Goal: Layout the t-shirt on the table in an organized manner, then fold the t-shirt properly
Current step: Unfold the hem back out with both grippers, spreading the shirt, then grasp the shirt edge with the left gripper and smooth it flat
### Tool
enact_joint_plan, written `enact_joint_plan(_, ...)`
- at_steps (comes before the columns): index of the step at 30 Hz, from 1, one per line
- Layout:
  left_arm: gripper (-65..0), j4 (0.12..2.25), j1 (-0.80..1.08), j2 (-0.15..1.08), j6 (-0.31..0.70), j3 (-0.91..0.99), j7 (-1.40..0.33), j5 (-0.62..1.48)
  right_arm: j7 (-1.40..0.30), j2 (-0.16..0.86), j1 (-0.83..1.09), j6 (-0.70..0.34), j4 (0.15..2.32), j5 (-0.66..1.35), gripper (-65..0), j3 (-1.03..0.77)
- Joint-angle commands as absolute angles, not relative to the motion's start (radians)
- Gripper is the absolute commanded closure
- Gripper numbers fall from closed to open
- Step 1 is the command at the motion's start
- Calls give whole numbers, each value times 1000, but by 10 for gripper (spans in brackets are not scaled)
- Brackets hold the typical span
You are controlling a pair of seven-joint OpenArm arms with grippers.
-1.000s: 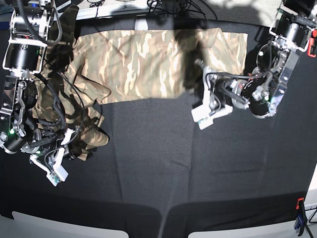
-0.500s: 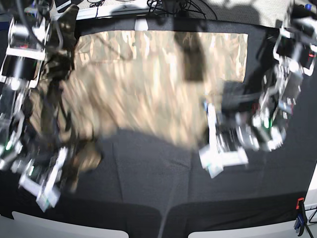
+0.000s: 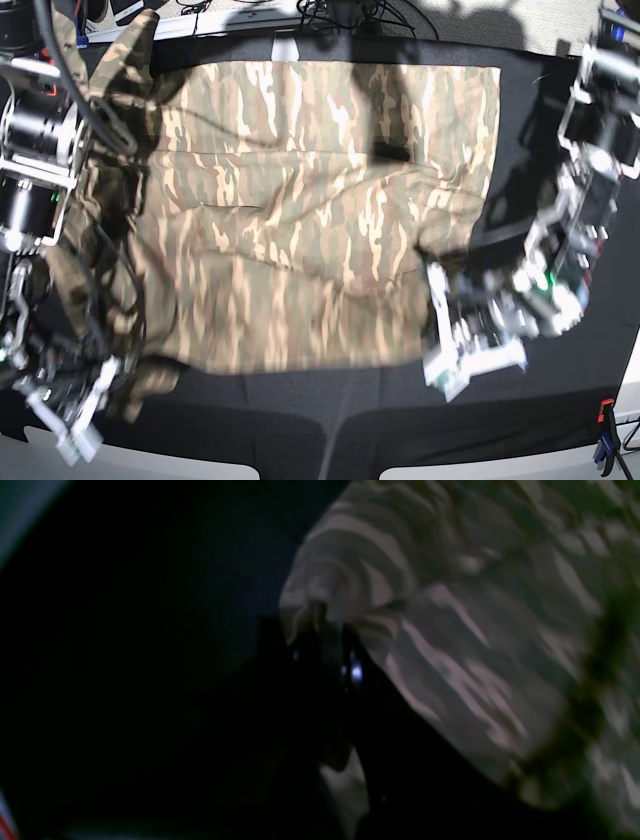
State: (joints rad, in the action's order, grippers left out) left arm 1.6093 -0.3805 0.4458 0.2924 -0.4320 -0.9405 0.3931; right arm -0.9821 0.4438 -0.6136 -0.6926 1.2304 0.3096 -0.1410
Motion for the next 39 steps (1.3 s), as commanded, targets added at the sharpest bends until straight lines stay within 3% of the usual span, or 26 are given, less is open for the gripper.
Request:
enact_joint_plan(1, 0, 1624, -374, 452, 292, -426, -926, 398, -974, 458, -619, -698, 1243, 317, 0, -152)
enact_joint_plan(7, 0, 1625, -200, 452, 305, -425, -937, 394, -969, 460, -421, -698, 1243, 316, 0, -237)
enact_joint_plan(15, 0, 1625, -64, 452, 318, -425, -975, 394, -970, 461, -202, -698, 1244, 321, 0, -492)
enact_joint_plan(26, 0, 1625, -58, 452, 318, -425, -995, 394, -988, 492, -149, -698, 1244, 404, 0, -608)
enact_joint_plan(29, -236, 1625, -59, 451, 318, -425, -1005, 395, -988, 490, -149, -698, 1244, 404, 0, -608)
enact_joint_plan(31, -326, 1625, -60, 451, 318, -425, -1033, 395, -988, 491, -150, -698, 1244, 404, 0, -608)
enact_joint_plan(39, -335, 1747, -78, 452, 318, -425, -1066, 395, -988, 490, -149, -698, 1244, 404, 0, -608)
